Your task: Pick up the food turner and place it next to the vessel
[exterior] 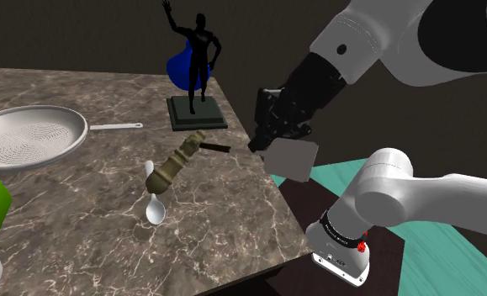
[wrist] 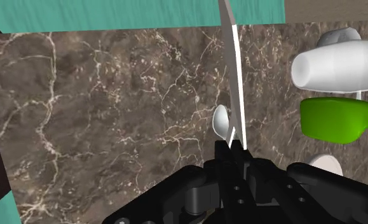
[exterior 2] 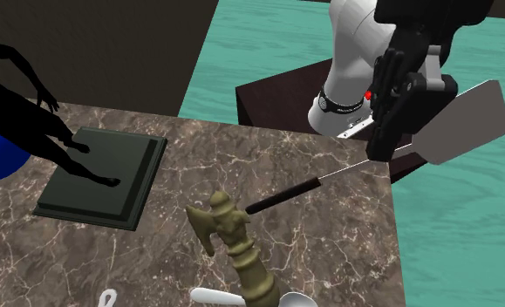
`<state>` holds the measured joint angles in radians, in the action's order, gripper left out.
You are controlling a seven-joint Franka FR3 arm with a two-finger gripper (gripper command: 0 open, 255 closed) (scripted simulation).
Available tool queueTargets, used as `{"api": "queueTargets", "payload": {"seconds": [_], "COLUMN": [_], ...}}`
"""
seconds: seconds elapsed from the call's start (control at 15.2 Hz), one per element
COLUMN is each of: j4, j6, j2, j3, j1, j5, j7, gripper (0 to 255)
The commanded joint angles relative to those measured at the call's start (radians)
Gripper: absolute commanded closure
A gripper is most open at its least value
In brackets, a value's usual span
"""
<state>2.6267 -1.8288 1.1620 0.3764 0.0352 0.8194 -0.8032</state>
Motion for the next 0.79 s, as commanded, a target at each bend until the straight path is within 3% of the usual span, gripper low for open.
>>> {"api": "queueTargets", "payload": {"seconds": [0.0,0.73], "j4": [-0.028,-0.188], "j6": [0.017,0.107], "j2": [-0.009,-0.069], "j3": [-0.01,-0.054], "j1": [-0.005,-0.028], "j5": [-0.012,-0.066], "j7": [-0.008,-0.055], "gripper": [255,255]}}
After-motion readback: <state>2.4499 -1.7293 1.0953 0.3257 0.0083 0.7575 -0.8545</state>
